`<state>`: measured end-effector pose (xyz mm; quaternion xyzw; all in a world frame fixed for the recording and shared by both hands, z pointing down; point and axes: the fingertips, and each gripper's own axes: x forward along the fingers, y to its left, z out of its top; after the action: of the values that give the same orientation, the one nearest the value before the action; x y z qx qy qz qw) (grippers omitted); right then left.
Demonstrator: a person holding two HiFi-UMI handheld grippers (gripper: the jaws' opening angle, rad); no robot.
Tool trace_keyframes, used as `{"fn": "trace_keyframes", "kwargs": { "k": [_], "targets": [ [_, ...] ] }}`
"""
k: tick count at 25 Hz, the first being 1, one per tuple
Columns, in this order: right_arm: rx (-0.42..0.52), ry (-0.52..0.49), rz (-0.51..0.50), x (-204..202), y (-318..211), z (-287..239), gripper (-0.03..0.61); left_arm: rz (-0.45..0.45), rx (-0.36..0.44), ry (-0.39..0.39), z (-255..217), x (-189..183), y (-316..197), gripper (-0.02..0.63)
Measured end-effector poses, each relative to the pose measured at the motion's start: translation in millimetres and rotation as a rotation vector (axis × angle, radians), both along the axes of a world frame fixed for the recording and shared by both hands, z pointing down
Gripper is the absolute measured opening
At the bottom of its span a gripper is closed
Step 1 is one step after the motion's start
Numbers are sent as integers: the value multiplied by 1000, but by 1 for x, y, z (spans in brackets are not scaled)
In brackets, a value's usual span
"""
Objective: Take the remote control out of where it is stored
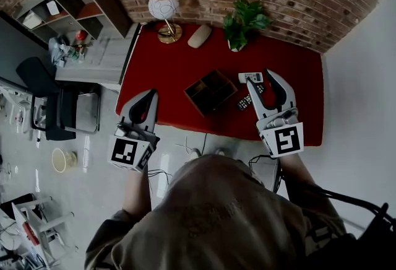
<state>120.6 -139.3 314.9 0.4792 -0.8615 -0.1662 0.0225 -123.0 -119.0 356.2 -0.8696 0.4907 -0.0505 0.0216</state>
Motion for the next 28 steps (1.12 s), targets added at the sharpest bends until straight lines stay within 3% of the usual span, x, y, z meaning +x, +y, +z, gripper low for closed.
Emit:
{"fn": "trace_keyframes", "kwargs": {
  "k": [3, 5, 28],
  "targets": [
    [-55, -41, -18, -5, 5, 11, 54, 14, 20, 11, -5, 4, 1, 11],
    [-79, -40, -28, -8, 8, 17, 14, 16, 17, 9, -4, 5, 2, 11],
    [-96, -75, -22, -3, 23, 13, 12, 8, -18, -5, -2, 2, 10, 11]
  ]
}}
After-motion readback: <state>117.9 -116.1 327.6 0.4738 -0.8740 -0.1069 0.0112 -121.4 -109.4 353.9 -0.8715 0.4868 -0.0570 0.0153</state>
